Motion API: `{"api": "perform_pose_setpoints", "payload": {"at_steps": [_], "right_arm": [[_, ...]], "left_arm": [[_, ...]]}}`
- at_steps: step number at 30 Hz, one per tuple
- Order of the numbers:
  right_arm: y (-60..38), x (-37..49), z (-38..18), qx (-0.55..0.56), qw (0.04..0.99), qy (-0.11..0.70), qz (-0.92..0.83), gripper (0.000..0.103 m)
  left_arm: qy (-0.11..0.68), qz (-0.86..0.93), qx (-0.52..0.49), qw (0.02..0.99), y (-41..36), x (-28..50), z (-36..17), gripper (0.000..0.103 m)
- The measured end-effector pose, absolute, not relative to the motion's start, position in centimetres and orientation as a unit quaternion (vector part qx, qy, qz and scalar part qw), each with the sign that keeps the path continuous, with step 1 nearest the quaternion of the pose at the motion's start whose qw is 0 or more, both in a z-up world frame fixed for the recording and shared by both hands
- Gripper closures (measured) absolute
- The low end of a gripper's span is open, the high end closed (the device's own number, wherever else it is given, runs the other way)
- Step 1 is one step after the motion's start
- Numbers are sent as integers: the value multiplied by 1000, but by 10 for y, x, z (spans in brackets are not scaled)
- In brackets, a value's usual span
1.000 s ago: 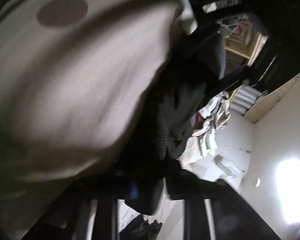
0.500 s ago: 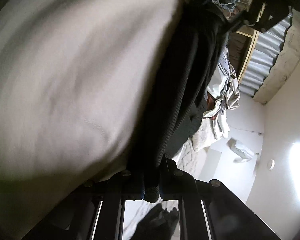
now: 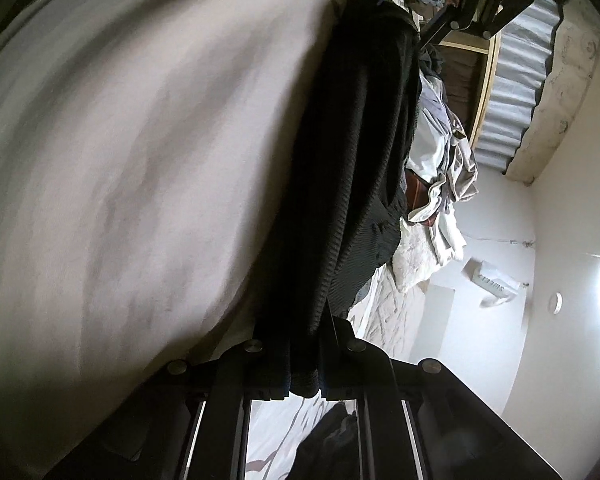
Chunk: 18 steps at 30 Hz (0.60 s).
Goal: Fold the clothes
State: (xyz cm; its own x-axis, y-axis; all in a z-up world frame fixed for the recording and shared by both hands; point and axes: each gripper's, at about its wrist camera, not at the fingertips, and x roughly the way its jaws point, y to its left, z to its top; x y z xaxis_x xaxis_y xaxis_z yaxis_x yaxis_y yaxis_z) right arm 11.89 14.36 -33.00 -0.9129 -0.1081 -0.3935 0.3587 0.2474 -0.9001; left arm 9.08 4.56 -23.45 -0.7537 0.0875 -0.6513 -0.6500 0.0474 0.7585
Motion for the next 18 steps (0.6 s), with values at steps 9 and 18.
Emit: {"api": "perform_pose_setpoints", "payload": {"at_steps": [9, 18], "right_arm": [[144, 121, -332, 91, 194, 758, -615, 92], [153, 122, -322, 127, 210, 723, -645, 92]], "left_arm": [[685, 660, -133, 279, 50, 127, -223, 33], [714, 632, -137, 268, 51, 117, -244, 64]]}}
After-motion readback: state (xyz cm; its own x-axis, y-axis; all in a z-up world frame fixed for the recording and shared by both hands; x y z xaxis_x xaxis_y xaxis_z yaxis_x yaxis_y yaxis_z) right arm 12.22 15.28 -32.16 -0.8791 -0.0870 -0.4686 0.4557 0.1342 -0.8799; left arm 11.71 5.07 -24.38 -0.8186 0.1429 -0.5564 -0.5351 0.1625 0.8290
